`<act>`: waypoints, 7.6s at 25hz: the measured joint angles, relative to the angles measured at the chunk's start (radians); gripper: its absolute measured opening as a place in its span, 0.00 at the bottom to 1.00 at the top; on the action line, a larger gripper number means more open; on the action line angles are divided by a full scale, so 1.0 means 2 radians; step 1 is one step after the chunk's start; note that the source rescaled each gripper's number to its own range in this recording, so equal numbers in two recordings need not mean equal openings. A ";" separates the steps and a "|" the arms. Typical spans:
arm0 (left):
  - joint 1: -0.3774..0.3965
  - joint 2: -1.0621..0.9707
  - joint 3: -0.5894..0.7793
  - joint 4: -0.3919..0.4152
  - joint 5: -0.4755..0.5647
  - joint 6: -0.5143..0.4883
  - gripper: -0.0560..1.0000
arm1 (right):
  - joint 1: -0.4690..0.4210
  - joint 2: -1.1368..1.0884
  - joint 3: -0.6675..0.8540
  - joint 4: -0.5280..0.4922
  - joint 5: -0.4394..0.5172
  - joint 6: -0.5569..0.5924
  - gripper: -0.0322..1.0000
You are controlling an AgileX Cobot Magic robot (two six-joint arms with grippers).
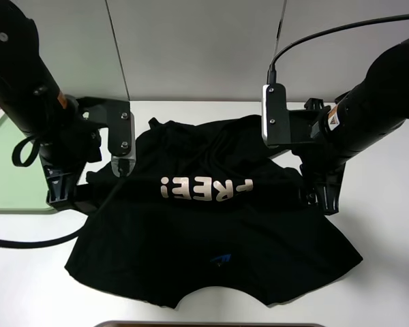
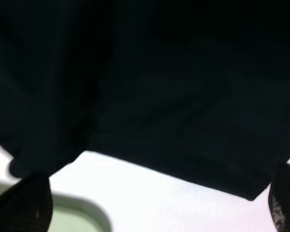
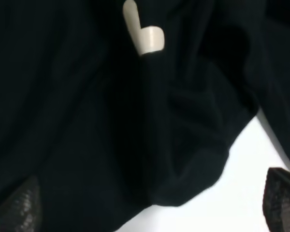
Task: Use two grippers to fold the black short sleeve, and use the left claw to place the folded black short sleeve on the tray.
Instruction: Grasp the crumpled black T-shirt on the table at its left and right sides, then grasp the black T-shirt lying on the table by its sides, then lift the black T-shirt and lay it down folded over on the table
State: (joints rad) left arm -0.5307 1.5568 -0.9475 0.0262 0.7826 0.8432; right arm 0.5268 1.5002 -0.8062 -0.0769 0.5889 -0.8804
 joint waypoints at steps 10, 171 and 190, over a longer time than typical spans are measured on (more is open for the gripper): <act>0.033 0.075 -0.022 -0.008 -0.035 0.066 0.89 | 0.000 0.052 0.000 0.000 -0.058 -0.020 1.00; 0.059 -0.130 -0.378 -0.001 0.136 0.057 0.05 | -0.024 -0.104 -0.363 -0.005 0.294 0.009 0.03; 0.056 -0.171 -0.383 -0.003 0.188 0.047 0.05 | -0.024 -0.200 -0.365 0.047 0.302 0.045 0.03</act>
State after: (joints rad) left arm -0.4187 1.2154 -1.7133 0.0195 1.1584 0.9367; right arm 0.4794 1.1005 -1.5370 0.0172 1.1935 -0.7897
